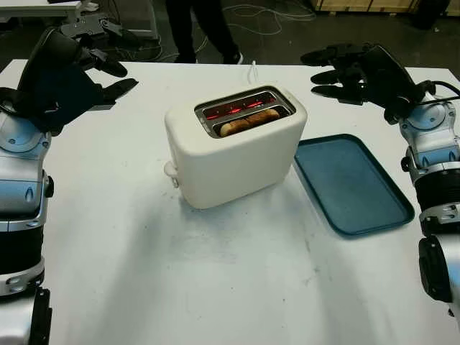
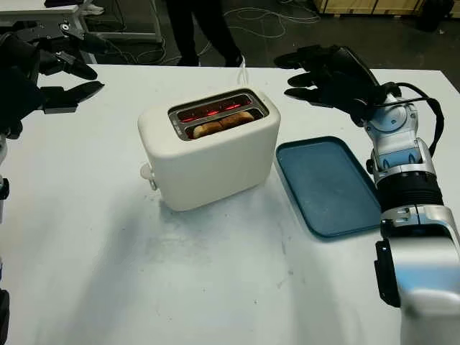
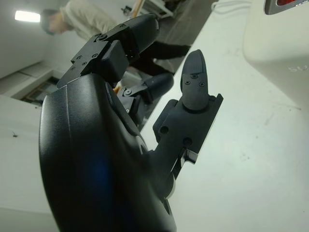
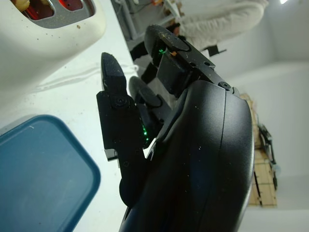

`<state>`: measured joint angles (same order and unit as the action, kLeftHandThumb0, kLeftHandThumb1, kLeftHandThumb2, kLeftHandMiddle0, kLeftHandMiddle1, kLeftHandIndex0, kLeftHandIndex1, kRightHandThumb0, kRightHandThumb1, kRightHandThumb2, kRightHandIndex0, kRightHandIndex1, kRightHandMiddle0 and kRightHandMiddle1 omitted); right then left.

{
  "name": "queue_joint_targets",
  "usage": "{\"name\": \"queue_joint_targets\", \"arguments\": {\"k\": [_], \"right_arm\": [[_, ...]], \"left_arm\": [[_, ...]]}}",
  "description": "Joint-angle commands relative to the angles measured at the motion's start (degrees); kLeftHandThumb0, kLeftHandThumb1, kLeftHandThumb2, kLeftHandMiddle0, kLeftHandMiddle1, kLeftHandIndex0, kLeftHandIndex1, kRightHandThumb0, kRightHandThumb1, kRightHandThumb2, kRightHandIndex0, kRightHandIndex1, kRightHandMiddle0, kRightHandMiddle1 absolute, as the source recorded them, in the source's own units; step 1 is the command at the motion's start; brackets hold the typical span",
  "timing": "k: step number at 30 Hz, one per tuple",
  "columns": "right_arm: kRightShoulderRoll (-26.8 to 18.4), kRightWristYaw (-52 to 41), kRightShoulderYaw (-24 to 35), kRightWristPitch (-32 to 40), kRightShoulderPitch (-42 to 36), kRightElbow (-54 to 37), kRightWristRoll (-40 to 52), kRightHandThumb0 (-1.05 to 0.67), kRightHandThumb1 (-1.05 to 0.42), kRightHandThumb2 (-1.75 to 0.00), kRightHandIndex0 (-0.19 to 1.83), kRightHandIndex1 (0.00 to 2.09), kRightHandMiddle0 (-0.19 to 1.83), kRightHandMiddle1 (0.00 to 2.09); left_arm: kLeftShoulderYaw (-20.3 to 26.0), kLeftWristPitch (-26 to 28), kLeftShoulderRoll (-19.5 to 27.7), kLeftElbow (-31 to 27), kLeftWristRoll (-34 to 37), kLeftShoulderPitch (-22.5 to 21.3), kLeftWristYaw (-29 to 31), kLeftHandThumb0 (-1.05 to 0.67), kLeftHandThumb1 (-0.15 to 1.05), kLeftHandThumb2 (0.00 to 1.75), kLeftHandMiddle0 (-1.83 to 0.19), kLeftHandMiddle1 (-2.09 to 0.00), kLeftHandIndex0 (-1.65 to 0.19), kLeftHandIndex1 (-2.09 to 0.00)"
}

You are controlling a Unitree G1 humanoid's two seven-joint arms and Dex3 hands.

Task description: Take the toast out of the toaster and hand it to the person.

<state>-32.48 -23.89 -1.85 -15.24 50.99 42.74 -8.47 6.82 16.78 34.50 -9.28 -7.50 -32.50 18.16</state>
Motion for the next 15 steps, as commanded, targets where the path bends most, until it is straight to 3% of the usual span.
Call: {"name": "queue_joint_targets", "arguments": {"k": [1,7,15], "right_arm": [[-0.2,-0.2,-0.1,-1.3,0.8,0.0,-0.1,-0.28,-0.92,-0.07,0.86,0.06,0.74,0.01],[-0.2,0.1,-0.1,-0.8,0.6,-0.2,-0.2,-0.30,-0.92,-0.07,0.89,0.08,0.74,0.01],[-0.3,0.6,-0.2,-2.4,0.6,0.4,-1.0,-0.30,-0.92,-0.07,0.90,0.07,0.76,0.01]], "left_arm": [[0.2,0.6,-0.2,-0.4,0.0,0.7,-0.2,-0.11,0.65,0.55,-0.46,-1.05,-0.47,-0.78],[-0.8,-1.9,1.3,0.6,-1.7,0.7,0.1,-0.16,0.65,0.54,-0.50,-1.06,-0.50,-0.78],[-0.2,0.2,-0.1,-0.1,-0.6,0.6,-0.1,-0.16,0.66,0.54,-0.47,-1.04,-0.48,-0.77]]}}
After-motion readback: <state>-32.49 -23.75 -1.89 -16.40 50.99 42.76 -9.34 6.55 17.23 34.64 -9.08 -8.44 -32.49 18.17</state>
